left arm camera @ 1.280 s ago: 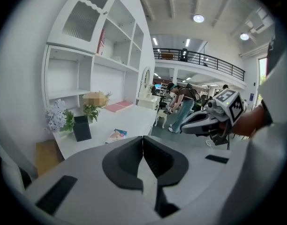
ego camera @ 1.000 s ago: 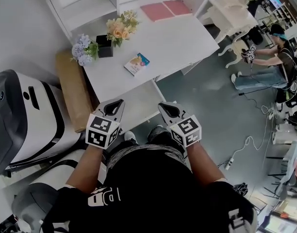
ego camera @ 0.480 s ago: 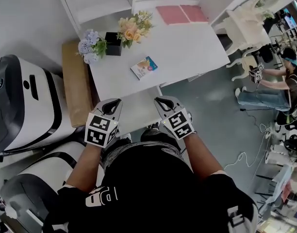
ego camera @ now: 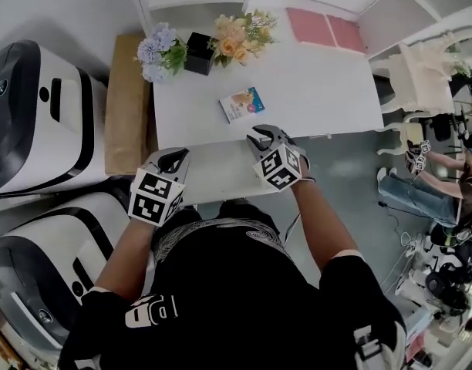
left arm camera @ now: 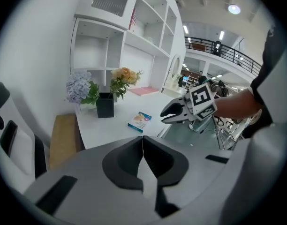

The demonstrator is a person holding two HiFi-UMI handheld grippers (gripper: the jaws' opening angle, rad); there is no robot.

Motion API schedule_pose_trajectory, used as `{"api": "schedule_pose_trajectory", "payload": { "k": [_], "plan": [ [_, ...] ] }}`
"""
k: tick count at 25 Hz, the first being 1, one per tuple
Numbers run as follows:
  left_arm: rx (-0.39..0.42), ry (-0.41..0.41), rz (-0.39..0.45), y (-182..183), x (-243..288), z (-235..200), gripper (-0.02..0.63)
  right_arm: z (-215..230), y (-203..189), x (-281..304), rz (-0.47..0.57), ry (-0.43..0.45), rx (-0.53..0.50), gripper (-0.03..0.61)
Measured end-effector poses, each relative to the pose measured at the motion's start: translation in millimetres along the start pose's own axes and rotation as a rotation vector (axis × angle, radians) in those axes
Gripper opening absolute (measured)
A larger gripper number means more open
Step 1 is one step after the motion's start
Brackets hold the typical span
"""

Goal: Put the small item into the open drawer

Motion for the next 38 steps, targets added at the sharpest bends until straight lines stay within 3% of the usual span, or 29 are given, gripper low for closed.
{"api": "schedule_pose_trajectory", "payload": {
  "k": [5,8,17,22,28,38],
  "plan": [
    [-0.091,0.04,-0.004,-7.2,0.1,-5.1,0.015,17.7,-8.6,33.7,-0.062,0.099,-0.191,0.117],
    [-0.077,0.089,-0.013,-9.8,-2.9,-9.8,0.015,22.6,-12.5,50.1,-0.095,0.156,-0.287,0.147],
    [-0.107,0.163,-0.015,-19.0,-10.9,-12.7,0.015,33.8,-25.7,94.5,-0.202,0.324,-0.535,0.33],
    [-0.137,0.2,-0.012,-20.6,-15.2,-15.8,0.015,41.6,-21.6,111.8,-0.232,0.435,-0.581,0.394],
    [-0.172,0.232,0.001,-22.7,-18.7,-17.6,0.015,40.2,-27.8,128.1,-0.289,0.566,-0.618,0.397],
    [-0.199,0.257,-0.001,-26.3,-23.5,-17.9,0.015,43.0,-33.5,140.5,-0.348,0.673,-0.602,0.402]
  ]
}}
Point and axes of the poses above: the fingertips, and each gripper's own axes: x forward along the fingers, z to its right, y out of its top, the point moved 3 cm from there along -x, backward along the fingers, and after that the axes turned 10 degrees about z, right-handed, at the moved point
